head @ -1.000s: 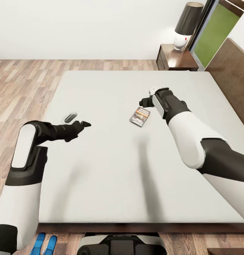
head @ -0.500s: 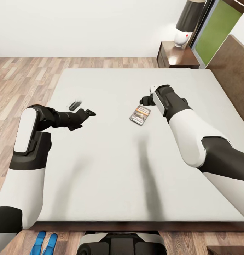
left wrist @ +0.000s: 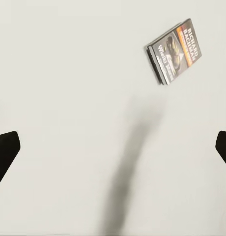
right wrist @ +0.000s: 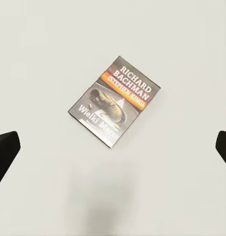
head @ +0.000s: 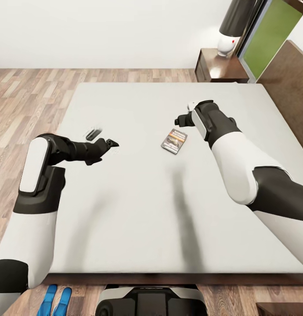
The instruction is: In the bedroom, move the book from the bed onto either nightstand, and place the two sandals side by side next to the bed.
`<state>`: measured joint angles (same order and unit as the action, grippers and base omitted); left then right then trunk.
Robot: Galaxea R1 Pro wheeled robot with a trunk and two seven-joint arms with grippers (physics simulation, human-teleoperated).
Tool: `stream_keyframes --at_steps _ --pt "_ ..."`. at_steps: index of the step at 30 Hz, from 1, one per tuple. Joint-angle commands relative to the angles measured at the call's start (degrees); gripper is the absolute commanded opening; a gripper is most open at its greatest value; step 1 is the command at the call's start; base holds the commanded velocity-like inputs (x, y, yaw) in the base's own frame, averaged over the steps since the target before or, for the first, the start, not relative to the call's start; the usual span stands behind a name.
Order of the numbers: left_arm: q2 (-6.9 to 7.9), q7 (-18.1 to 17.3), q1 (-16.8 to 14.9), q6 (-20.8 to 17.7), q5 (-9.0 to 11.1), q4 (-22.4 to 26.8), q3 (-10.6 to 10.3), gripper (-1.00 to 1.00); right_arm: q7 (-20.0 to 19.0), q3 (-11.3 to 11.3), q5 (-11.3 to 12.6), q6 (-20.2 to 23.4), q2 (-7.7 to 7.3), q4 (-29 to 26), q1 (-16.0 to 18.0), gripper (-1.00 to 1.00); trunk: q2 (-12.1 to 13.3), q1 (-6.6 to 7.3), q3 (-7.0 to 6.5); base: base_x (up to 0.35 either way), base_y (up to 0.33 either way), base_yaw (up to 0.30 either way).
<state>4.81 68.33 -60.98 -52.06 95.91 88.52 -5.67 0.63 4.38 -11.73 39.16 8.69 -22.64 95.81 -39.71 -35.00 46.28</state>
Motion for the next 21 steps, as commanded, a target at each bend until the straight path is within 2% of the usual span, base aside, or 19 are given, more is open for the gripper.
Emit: stream_keyframes --at_steps 1,21 --pt "0.0 0.8 0.3 0.1 0.5 0.0 0.0 1.0 0.1 0.5 -0.3 0.2 0.08 0.0 0.2 1.0 -0.1 -0.01 0.13 0.0 0.0 -0.001" --pt "-0.73 1.9 1.6 1.7 0.6 0.3 0.0 1.0 0.1 0.5 -0.5 0.2 0.09 0.4 0.9 1.0 -0.1 -0.01 1.87 0.0 0.0 0.0"
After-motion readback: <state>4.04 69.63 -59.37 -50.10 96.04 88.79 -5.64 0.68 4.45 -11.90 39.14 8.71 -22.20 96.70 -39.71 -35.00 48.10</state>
